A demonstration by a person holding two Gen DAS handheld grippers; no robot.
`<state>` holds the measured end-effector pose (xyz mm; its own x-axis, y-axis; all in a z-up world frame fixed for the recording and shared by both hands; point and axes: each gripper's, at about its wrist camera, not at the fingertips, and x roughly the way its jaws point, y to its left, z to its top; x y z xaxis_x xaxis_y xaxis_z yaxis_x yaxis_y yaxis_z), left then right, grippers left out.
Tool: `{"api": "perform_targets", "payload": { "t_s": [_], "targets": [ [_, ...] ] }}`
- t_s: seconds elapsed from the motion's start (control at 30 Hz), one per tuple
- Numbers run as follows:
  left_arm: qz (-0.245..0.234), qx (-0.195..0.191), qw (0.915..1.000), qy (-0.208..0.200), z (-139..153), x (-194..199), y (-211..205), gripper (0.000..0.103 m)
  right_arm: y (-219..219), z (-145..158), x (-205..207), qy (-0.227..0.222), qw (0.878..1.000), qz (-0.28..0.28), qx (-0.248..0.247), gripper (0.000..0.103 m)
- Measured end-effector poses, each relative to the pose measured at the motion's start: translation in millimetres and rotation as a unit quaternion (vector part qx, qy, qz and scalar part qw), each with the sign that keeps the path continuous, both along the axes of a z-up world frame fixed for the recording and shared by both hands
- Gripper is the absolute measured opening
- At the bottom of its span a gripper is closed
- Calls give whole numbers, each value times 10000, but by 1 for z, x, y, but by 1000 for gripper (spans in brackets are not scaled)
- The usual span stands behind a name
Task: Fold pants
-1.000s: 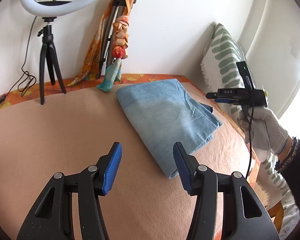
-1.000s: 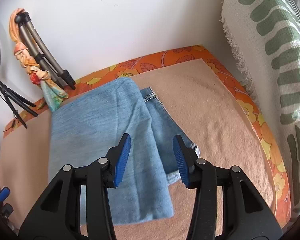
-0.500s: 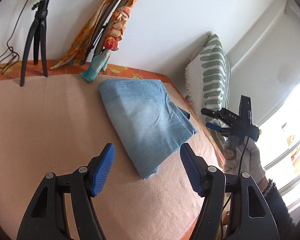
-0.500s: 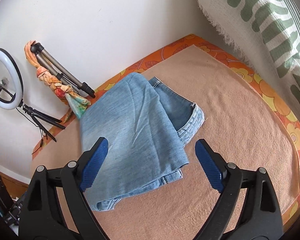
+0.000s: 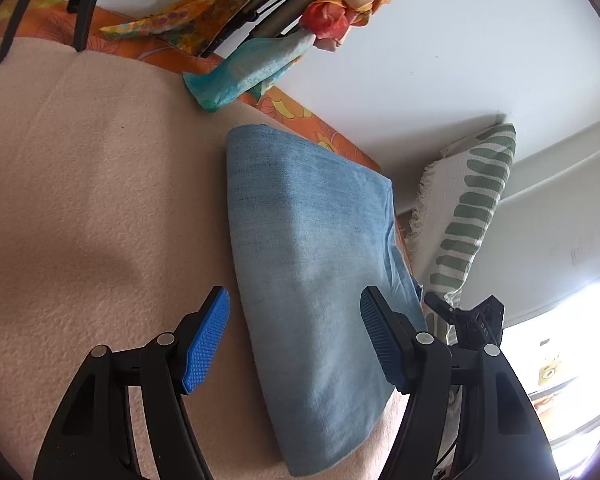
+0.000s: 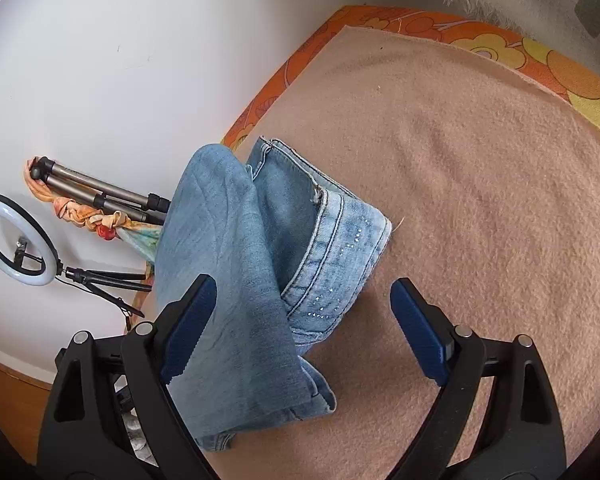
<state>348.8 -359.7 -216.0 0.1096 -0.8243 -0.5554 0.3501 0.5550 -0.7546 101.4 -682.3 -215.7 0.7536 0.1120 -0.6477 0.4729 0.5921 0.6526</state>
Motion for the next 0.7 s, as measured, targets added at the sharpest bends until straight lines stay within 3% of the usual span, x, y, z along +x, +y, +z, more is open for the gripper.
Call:
{"api": "perform_targets", "payload": {
  "t_s": [0.3, 0.5, 0.6, 0.63, 0.7],
  "targets": [
    [131, -131, 9996, 231, -25, 17, -27, 68, 0, -13, 21, -558, 9962, 549, 372, 94],
    [189, -85, 9997, 135, -23, 21, -44, 68, 15, -10, 37, -499, 9951, 852, 34, 91],
    [265, -120, 9996, 50, -23, 21, -49, 67, 25, -6, 43, -266, 9956, 828, -357, 69],
    [265, -85, 9996, -27, -22, 19, -51, 65, 28, -5, 45, -174, 9952, 803, -524, 52],
    [276, 95, 9992, -269, -19, 16, -56, 41, 29, -2, 43, -193, 9954, 719, -605, 42]
  ]
}}
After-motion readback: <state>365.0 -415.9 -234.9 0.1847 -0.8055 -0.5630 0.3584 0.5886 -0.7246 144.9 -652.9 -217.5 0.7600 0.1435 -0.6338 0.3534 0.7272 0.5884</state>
